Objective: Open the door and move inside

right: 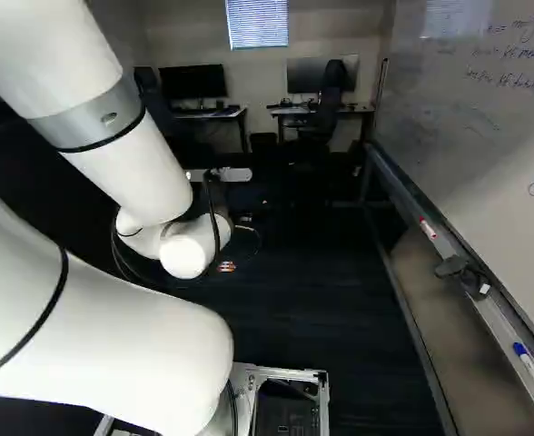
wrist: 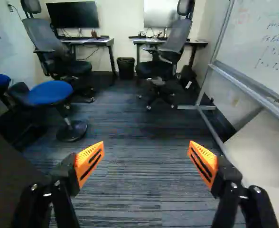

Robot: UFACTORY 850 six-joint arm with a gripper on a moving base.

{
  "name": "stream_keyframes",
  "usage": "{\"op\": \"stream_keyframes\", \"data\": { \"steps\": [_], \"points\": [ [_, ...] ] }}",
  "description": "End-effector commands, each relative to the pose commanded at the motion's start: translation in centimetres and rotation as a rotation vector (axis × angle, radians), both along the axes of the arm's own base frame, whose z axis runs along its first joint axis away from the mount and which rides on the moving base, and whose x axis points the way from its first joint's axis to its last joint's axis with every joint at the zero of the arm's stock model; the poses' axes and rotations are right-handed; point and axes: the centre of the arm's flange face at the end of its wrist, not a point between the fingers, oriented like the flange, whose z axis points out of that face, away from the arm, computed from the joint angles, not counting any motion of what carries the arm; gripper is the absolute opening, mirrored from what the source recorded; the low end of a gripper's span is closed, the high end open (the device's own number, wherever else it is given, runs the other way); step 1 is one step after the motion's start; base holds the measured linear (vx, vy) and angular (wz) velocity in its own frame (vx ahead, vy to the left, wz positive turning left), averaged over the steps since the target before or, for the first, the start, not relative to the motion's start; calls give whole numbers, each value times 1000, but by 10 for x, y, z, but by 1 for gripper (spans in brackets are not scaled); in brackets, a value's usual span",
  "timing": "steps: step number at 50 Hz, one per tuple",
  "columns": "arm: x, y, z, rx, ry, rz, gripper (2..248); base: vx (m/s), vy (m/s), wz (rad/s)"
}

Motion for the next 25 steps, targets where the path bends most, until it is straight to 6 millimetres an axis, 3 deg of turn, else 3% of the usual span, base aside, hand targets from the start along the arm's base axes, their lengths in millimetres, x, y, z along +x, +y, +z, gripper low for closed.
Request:
{"op": "stream_keyframes", "data": {
  "steps": [25],
  "points": [
    [0,0,0,0,0,0,247,182,8,-5]
  ]
}}
